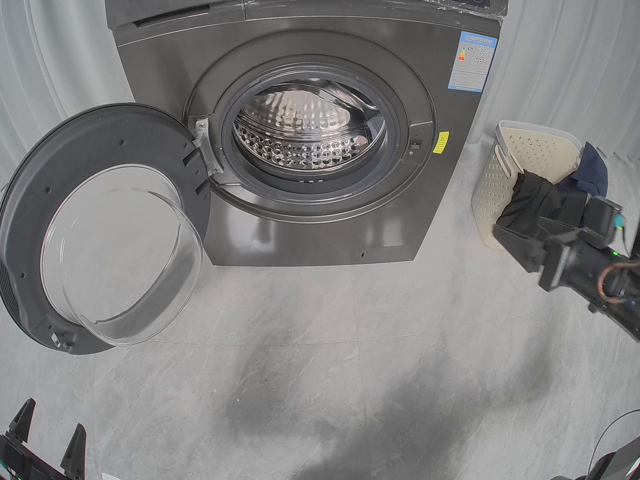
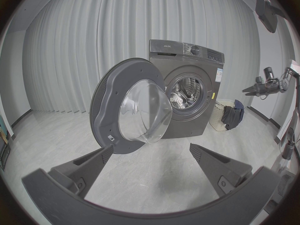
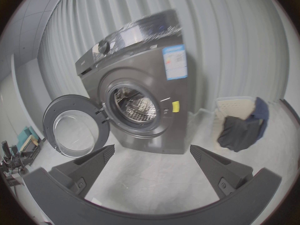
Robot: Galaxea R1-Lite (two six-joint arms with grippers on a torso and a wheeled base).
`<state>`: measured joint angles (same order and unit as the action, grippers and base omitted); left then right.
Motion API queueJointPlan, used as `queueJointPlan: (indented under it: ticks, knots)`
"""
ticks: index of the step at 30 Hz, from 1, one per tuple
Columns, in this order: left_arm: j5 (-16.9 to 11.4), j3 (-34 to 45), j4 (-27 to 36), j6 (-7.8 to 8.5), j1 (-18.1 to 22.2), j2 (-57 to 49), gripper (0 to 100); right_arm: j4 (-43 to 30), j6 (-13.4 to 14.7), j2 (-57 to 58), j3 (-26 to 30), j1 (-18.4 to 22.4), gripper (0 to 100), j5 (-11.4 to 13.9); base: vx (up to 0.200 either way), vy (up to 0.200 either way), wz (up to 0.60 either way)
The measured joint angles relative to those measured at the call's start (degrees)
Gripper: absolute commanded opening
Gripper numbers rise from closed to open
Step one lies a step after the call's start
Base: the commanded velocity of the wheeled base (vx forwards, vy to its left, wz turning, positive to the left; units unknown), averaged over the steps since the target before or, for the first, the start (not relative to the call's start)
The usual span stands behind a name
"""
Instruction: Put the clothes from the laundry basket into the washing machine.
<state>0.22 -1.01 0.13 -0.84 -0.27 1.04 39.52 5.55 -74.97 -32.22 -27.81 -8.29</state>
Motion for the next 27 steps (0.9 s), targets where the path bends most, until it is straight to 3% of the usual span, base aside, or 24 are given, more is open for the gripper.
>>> queueJointPlan:
  ticks: [7, 13, 20, 27]
  knots:
    - [-0.04, 0.0, -0.02, 0.29, 0.0, 0.0, 100, -0.5, -2.24, 19.77, 15.85, 8.81, 100, 0.79, 0.0, 0.0, 0.0]
    - [-0.04, 0.0, -0.04, 0.41, 0.0, -0.02, 100, -7.5, -3.36, 37.11, 25.33, 14.69, 100, 1.16, 0.0, 0.0, 0.0]
    - [-0.06, 0.0, -0.04, 0.52, 0.0, 0.0, 100, -27.7, -3.77, 56.72, 29.55, 18.91, 100, 1.29, 0.0, 0.0, 0.0]
    - [-0.32, 0.0, -0.02, 0.6, 0.0, 0.0, 100, -37.34, -4.16, 67.45, 30.96, 23.54, 100, 2.96, 0.0, 0.0, 0.0]
